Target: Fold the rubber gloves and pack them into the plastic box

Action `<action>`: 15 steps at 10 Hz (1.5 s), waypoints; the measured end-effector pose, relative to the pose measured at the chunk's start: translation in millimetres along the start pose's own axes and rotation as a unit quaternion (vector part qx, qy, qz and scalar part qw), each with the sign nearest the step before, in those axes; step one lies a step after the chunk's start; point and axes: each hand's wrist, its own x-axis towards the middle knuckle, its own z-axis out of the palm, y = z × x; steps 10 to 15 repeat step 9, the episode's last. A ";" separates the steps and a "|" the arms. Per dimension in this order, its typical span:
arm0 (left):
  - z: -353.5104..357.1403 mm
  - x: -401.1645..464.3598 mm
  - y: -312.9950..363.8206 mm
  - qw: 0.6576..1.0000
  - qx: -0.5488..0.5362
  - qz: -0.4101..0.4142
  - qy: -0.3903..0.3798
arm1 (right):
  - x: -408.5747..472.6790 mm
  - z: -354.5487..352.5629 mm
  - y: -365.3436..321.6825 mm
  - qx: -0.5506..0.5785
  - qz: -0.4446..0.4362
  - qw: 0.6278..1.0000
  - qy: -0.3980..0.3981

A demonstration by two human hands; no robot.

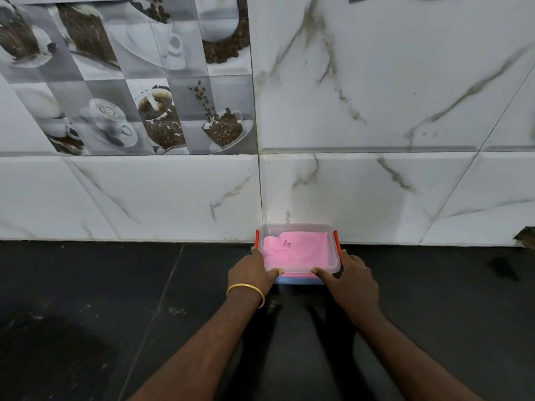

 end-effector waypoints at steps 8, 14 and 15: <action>17.2 33.6 2.2 0.986 0.112 0.126 0.015 | 34.7 16.1 -7.9 -0.167 -0.102 0.978 -0.067; 4.2 25.5 13.4 0.974 0.141 0.163 0.075 | 32.8 5.4 -13.1 -0.189 -0.120 0.972 -0.077; 4.2 25.5 13.4 0.974 0.141 0.163 0.075 | 32.8 5.4 -13.1 -0.189 -0.120 0.972 -0.077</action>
